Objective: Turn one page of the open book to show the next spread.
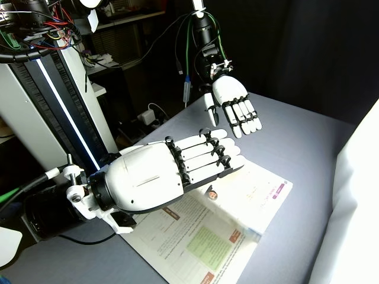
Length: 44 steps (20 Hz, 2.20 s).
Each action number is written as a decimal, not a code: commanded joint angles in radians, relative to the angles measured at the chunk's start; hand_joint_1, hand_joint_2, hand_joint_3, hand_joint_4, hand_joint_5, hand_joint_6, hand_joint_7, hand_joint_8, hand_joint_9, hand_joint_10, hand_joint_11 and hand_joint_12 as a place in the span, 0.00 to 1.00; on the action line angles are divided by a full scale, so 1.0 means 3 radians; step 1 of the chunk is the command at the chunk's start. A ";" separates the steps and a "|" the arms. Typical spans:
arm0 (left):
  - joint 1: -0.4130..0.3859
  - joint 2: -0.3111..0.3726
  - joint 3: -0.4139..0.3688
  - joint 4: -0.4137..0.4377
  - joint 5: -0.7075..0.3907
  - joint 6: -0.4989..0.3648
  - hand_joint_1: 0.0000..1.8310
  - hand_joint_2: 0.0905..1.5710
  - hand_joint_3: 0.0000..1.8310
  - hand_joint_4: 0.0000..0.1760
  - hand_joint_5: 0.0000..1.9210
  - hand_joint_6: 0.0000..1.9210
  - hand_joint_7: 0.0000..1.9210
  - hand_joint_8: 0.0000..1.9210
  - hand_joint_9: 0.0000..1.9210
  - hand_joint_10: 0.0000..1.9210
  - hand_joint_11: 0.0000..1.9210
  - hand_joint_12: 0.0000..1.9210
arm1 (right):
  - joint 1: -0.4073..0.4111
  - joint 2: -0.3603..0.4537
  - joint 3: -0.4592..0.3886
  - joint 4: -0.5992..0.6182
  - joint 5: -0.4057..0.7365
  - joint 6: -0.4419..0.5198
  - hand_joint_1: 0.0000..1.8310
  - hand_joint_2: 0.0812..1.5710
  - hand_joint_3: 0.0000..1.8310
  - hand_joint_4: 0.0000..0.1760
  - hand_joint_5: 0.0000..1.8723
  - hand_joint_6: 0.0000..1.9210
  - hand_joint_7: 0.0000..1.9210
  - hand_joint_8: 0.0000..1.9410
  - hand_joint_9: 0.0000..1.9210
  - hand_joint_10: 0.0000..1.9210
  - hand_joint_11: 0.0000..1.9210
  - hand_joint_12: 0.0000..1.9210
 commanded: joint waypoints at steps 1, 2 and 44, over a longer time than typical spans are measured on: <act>-0.0007 -0.0010 0.0014 -0.0059 -0.0386 -0.0002 0.16 0.92 0.00 0.10 0.05 0.00 0.00 0.00 0.00 0.00 0.00 0.00 | 0.0033 0.0008 0.0008 0.0165 0.0347 -0.0005 0.00 0.81 0.00 0.00 0.00 0.00 0.00 0.00 0.00 0.00 0.00 0.00; -0.0007 -0.0010 0.0017 -0.0048 -0.0393 -0.0002 0.18 0.92 0.00 0.03 0.06 0.00 0.00 0.00 0.00 0.00 0.00 0.00 | 0.0033 0.0010 -0.0003 0.0164 0.0348 -0.0005 0.00 0.80 0.00 0.00 0.00 0.00 0.00 0.00 0.00 0.00 0.00 0.00; 0.0008 -0.0023 0.0000 -0.0118 -0.0431 -0.0001 0.15 0.93 0.00 0.24 0.04 0.00 0.00 0.00 0.00 0.00 0.00 0.00 | -0.1028 0.0453 -0.0325 -0.2176 -0.0921 0.2153 0.00 0.81 0.00 0.00 0.02 0.00 0.00 0.00 0.00 0.00 0.00 0.00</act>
